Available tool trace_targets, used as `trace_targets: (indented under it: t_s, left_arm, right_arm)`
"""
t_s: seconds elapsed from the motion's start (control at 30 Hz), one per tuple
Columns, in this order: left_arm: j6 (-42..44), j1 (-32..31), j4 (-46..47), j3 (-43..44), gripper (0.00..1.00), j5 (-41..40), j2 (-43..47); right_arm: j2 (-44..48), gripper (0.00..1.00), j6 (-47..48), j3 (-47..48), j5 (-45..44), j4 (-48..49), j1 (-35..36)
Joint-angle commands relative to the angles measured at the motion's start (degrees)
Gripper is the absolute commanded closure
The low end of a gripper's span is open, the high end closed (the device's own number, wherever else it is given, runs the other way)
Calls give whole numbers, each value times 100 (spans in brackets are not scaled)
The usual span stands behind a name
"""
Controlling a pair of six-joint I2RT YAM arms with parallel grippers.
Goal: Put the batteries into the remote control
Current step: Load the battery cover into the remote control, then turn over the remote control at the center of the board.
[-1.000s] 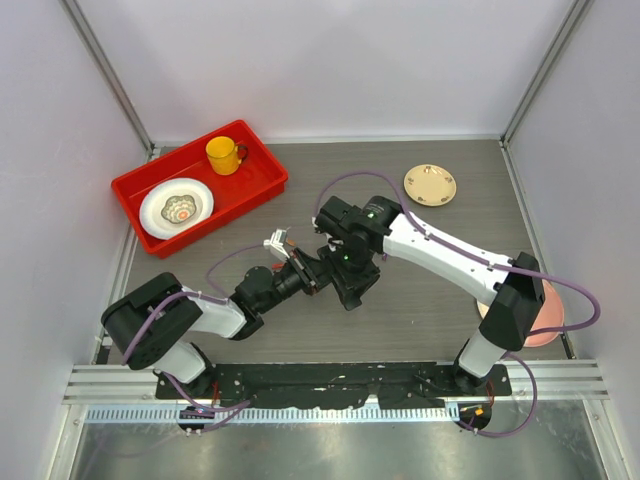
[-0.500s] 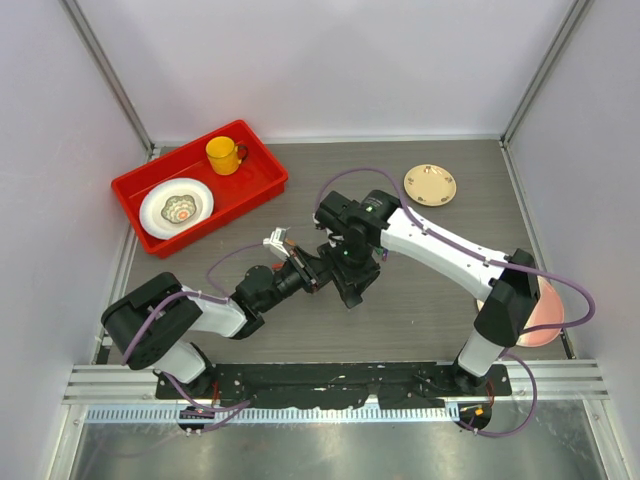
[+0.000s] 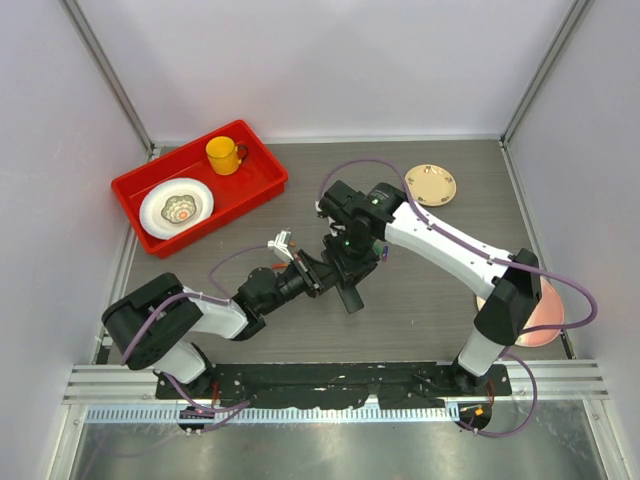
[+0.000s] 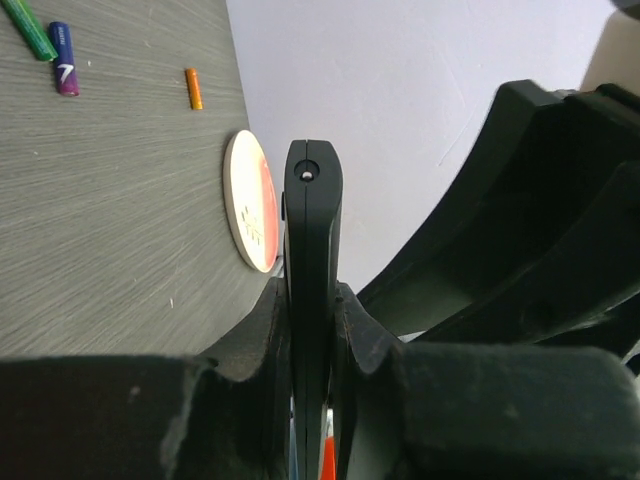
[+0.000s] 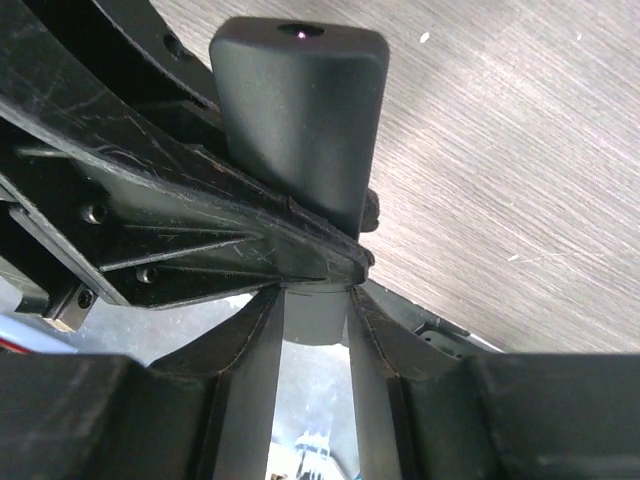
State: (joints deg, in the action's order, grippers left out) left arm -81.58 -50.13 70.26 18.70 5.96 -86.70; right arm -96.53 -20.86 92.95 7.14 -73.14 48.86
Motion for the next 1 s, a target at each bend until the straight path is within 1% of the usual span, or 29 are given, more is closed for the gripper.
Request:
trace_targets:
  t_s: [0.0,0.13,0.2,0.23,0.27,0.3,0.37,0.5,0.53,0.57,0.63,0.67,0.7,0.73,0.77,0.8,0.83,0.87,0.9,0.97]
  left_arm:
    - [-104,-243,1174,213,100,661,162]
    - [-7,-243,1157,169,100,547,170]
    - [150,-225,1008,152,100,477,232]
    - [212,-217,885,152,100,477,276]
    - [274,-173,623,169,100,477,380]
    - [440,-68,290,178,100,459,521]
    - [555,64,7,169,100,459,601]
    - [757,363,-591,239,100,555,750]
    - [827,424,-836,292,100,599,872]
    - [924,556,-1613,466,100,687,961]
    - [1529,618,-2652,721,100,688,1171]
    - [1879,636,-4093,1141,100,514,1381]
    - [2231,636,-4952,1423,100,364,1462]
    - [2956,627,-5735,1722,100,171,1497]
    - [3242,618,-7004,2247,100,-40,1445]
    - [3454,627,-7661,2478,100,-547,1393]
    - [3865,636,-8224,2707,100,-934,1314]
    - [4043,627,-9144,3136,100,-1217,1200]
    - [4228,627,-9510,3331,100,-1698,999]
    - [4666,636,-10334,3840,100,-2263,743]
  right_arm:
    - [-103,99,38,294,-433,1004,-122]
    - [29,99,73,268,-283,1039,-114]
    - [187,92,82,277,-169,1022,-114]
    - [248,84,108,285,-143,952,-114]
    - [301,81,117,312,-160,890,-114]
    - [658,74,100,268,-264,759,-114]
    - [863,70,74,207,-309,662,-105]
    - [1531,67,-241,-30,-695,722,-114]
    - [1889,67,-356,-161,-1166,818,-114]
    - [2075,67,-462,-346,-1432,1150,-114]
    - [2488,67,-820,-1100,-1828,1590,-114]
    - [2855,68,-910,-1399,-2013,2097,-105]
    - [3042,68,-998,-1950,-2049,2337,-96]
    - [3192,68,-1164,-2217,-2102,2549,-96]
    - [3332,69,-1244,-2454,-2215,2881,-105]
    - [3612,70,-1288,-2892,-2260,3015,-105]
    - [3728,70,-1332,-3079,-2295,3138,-105]
    - [3860,70,-1411,-3237,-2339,3279,-96]
    - [4000,70,-1412,-3448,-2401,3298,-105]
    - [4107,70,-1421,-3572,-2506,3228,-105]
